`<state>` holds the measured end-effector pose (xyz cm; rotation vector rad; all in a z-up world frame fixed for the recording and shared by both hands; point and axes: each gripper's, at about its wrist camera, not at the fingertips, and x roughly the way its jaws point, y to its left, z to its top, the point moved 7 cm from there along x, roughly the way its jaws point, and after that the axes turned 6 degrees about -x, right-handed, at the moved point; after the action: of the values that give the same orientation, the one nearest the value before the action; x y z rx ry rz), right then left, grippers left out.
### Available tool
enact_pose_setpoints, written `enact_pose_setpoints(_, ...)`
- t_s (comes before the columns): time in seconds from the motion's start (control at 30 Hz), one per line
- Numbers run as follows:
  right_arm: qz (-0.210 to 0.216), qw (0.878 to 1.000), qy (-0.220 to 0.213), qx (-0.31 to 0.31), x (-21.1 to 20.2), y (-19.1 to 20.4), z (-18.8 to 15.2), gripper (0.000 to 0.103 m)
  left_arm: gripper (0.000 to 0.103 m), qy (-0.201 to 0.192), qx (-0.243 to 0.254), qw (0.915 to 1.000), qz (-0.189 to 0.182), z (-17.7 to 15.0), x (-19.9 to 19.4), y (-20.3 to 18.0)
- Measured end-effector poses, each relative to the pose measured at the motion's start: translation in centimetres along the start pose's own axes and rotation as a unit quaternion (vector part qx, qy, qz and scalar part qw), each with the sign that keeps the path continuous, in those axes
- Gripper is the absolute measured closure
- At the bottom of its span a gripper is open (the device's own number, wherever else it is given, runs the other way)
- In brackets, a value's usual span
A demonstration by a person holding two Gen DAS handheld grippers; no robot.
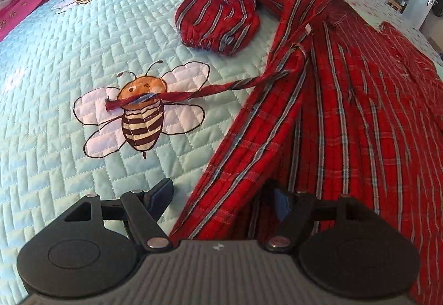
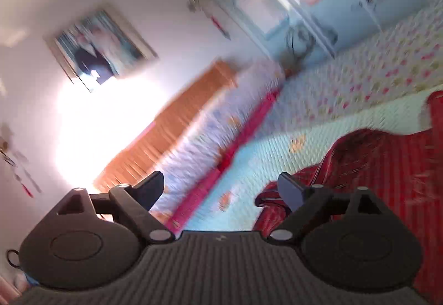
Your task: Fold clothes
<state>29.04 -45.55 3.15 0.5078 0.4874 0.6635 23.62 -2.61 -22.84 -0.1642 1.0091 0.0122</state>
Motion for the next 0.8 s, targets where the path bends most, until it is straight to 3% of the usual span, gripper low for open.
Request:
enact_pose_setpoints(0.07,-0.055,0.998,0.031,-0.002,6.5,-3.9,-0.6,0.016,0.027,0.0,0.021,0.9998,0.005,0.0,-0.2,-0.5)
enact_pose_setpoints(0.17,-0.102,0.992,0.063,0.037,12.1,-9.1,-1.7,0.03,0.028,0.017,0.024,0.9996,-0.007,0.3,-0.2,-0.5)
enact_pose_setpoints(0.33,-0.152,0.98,0.094,0.09,19.5,-15.4,-2.5,0.029,0.028,0.031,0.027,0.9986,-0.033,1.5,0.3,-0.5)
enact_pose_setpoints(0.47,-0.199,0.972,0.113,0.058,24.6,-16.1,-1.5,0.028,0.026,0.034,0.032,0.998,-0.043,2.0,1.0,-1.0)
enact_pose_setpoints(0.57,-0.245,0.955,0.164,-0.013,28.1,-15.4,-1.9,0.026,0.025,0.032,0.048,0.9973,-0.046,1.7,1.0,-1.1)
enact_pose_setpoints(0.63,-0.273,0.942,0.195,0.012,29.7,-16.8,-2.6,0.023,0.024,0.03,0.056,0.9969,-0.046,1.6,1.0,-1.3)
enact_pose_setpoints(0.8,-0.292,0.937,0.182,0.056,33.2,-19.2,-1.3,0.021,0.021,0.034,0.045,0.996,-0.069,2.4,1.2,-1.3)
